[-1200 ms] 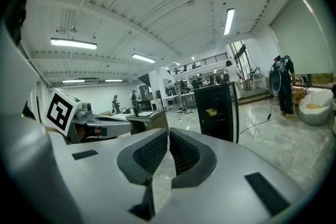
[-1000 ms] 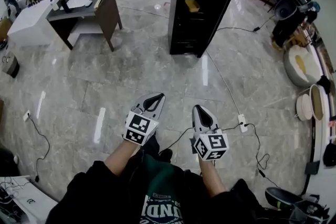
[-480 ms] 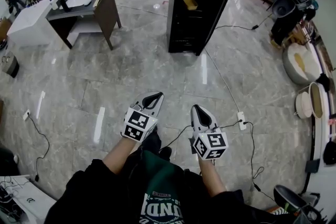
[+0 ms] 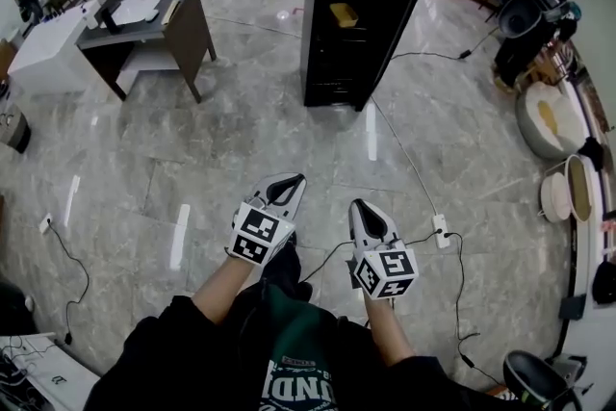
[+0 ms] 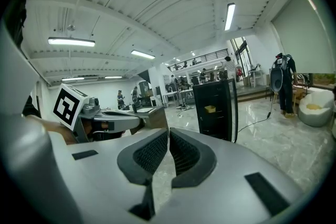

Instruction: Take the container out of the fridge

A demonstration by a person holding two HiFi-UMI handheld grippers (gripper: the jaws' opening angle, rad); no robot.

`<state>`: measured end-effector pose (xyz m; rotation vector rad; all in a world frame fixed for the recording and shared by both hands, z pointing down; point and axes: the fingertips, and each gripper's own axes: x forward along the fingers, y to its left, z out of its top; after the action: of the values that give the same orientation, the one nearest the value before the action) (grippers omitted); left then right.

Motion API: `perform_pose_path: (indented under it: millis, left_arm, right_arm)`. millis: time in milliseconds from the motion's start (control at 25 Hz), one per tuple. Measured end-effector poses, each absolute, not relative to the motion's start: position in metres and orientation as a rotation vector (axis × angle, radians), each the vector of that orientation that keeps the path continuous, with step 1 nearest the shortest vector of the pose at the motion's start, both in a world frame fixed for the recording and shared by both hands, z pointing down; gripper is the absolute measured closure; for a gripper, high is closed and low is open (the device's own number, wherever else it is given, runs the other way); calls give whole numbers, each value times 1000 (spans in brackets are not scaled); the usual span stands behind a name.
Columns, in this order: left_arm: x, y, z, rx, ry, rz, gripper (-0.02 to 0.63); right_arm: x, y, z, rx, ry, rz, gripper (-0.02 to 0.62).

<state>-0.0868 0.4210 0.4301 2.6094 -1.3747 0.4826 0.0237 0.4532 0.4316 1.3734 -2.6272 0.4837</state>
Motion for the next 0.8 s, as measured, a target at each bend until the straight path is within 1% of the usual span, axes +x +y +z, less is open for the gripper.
perform_pose_path:
  millis: [440, 800]
  left_arm:
    - [-74, 318, 435, 2640, -1297, 510, 592]
    - [-79, 252, 433, 2663, -1255, 516, 592]
  right_arm:
    - [32, 350, 431, 1426, -2598, 503, 560]
    - [19, 284, 430, 1449, -2583, 512, 560]
